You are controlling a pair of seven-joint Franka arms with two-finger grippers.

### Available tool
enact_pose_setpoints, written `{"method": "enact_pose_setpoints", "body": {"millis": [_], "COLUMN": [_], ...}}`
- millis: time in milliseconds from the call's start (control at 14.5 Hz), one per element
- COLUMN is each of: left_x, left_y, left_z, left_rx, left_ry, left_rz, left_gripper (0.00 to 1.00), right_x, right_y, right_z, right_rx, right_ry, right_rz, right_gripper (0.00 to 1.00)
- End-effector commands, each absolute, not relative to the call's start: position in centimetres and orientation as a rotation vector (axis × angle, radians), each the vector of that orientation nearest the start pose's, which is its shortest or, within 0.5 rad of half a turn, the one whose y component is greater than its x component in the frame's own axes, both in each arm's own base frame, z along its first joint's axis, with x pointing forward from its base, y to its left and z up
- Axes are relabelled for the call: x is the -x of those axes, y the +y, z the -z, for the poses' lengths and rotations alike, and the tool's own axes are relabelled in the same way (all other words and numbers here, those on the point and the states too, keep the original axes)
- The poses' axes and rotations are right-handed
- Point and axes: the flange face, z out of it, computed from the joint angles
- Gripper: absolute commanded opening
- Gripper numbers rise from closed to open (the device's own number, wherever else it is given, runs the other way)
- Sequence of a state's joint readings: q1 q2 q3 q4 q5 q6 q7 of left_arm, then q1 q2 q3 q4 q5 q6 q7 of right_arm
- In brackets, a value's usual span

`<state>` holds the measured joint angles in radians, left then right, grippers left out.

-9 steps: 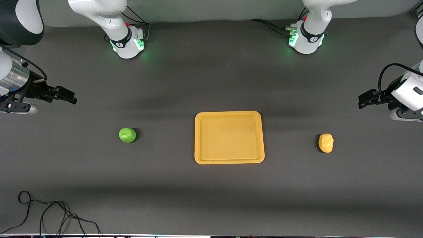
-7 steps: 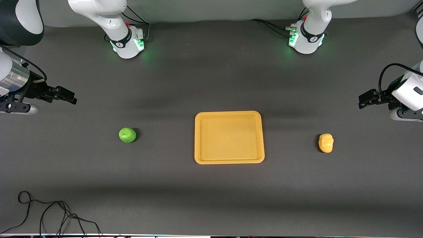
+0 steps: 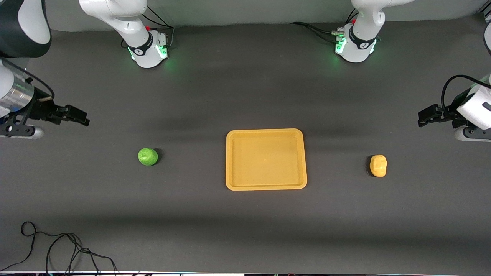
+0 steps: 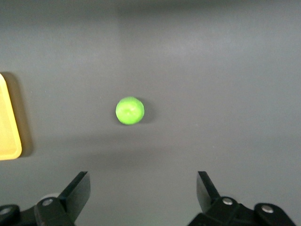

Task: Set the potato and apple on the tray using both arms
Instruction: 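Reach the left gripper down to the yellow potato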

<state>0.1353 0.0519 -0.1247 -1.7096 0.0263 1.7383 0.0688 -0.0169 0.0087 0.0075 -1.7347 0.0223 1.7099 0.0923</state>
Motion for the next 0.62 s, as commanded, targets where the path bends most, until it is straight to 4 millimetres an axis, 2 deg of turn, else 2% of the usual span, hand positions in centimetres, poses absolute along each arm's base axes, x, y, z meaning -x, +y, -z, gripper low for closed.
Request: {"method": "enact_pose_setpoints", "body": {"millis": [0,206,481,550], "left_x": [-59.8,-61.2,-61.4,-61.4], "left_y": [1.8,1.5,0.9,0.7], "left_z": [-49.7,-43.2,-32.6,-30.7], "left_rx": [3.125,3.125,3.117,3.109], "left_ry": [0.130,0.163,0.211,0.232], "left_rz": [-0.052,-0.054,0.025,0.008], "left_gripper": [1.00,1.00,1.00,1.00], "right_x": [-57.8,-58.5,-58.7,-58.7], "right_y": [-0.2,0.7,0.8,0.6], "right_z": [-55.3,-55.4,-54.9,-54.9], "right_rx": [3.116,3.117,3.119,3.118], "right_ry": [0.134,0.112,0.105,0.107], "right_rz": [-0.073,-0.064,-0.078,-0.078], "right_gripper": [1.00,1.00,1.00,1.00]}}
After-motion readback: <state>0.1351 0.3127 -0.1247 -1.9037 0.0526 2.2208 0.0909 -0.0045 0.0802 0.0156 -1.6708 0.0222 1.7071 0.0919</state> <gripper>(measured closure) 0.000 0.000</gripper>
